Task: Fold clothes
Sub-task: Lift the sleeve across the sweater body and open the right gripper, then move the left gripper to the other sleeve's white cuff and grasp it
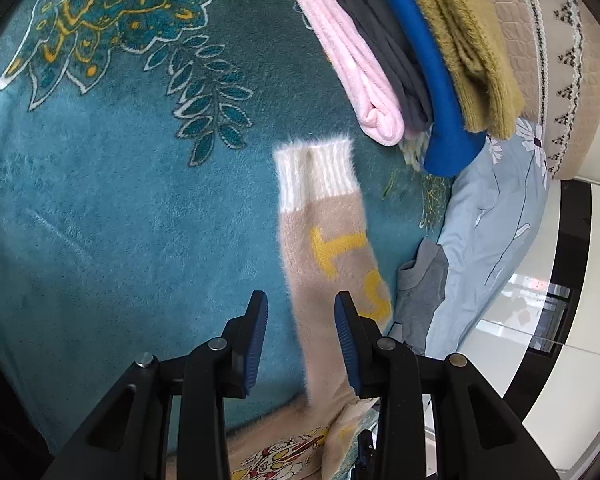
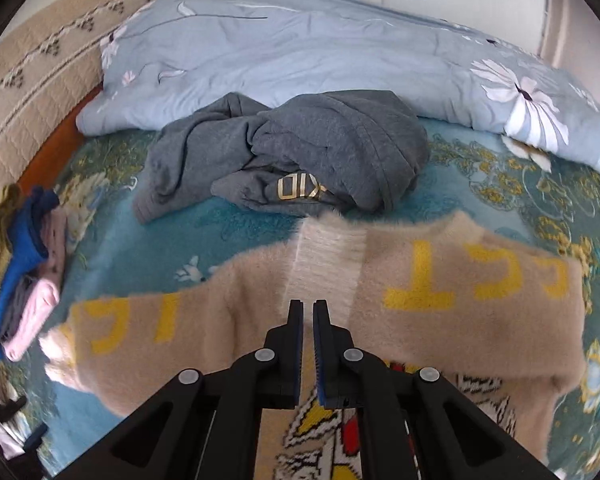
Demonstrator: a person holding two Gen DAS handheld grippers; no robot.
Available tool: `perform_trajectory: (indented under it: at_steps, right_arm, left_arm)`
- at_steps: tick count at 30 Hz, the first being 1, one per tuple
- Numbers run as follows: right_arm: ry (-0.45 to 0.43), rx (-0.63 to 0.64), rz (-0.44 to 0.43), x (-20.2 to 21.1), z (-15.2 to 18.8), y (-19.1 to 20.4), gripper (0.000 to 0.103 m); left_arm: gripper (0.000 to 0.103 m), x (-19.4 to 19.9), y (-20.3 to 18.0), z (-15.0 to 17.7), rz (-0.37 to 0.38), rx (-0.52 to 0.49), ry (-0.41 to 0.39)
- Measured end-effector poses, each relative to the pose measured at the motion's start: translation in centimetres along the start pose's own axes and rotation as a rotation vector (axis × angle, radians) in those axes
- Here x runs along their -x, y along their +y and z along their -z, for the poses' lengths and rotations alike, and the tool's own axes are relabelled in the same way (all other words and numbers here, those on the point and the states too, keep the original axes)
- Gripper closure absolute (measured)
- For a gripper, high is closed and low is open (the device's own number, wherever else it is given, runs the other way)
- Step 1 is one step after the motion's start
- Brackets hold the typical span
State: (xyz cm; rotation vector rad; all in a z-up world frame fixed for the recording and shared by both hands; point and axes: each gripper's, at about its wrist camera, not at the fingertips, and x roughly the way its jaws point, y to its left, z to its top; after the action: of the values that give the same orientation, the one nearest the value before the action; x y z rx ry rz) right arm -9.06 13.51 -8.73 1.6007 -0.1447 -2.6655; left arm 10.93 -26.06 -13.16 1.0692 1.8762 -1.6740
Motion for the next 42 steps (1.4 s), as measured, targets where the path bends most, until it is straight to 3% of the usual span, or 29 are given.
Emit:
perform_trajectory:
  at_steps: [2, 6, 8, 18, 21, 23, 27, 36, 42]
  right_arm:
    - [0.025, 0.024, 0.02, -0.9, -0.3, -0.2, 0.091]
    - [0.066, 0.069, 0.046, -2.6, -0.3, 0.0, 0.062]
    - [0.081, 0.126, 0.072, -3.4, -0.1, 0.4, 0.056]
    - [0.055, 0.448, 0.267, -5.9, 1.9, 3.0, 0.053]
    - [0.05, 0.438, 0.277, -5.9, 1.8, 2.9, 0.053]
    - [0.053, 0.418, 0.268, -5.7, 1.5, 2.6, 0.056]
    - [0.057, 0.367, 0.237, -5.0, 0.7, 1.7, 0.08]
    - [-0.024, 0.194, -0.02, 1.0, -1.0, -2.0, 0.083]
    - [0.002, 0.233, -0.128, 0.8, 0.5, 1.6, 0.083]
  left_arm:
    - [0.068, -0.5, -0.3, 0.2, -0.007, -0.014, 0.011]
    - [0.068, -1.5, -0.8, 0.5, -0.022, -0.044, 0.033]
    - [0.068, -1.9, -0.8, 0.6, -0.034, -0.045, 0.038]
    - [0.068, -2.9, -0.9, 0.8, -0.053, -0.052, 0.057]
    - [0.068, -3.0, -0.9, 0.8, -0.055, -0.053, 0.062]
    - [0.068, -2.9, -0.9, 0.7, -0.056, -0.05, 0.056]
    - [0.068, -2.9, -1.1, 0.8, -0.061, -0.058, 0.055]
    - [0.068, -3.3, -1.2, 1.0, -0.067, -0.053, 0.056]
    - [0.068, -3.5, -1.1, 1.0, -0.064, -0.043, 0.053]
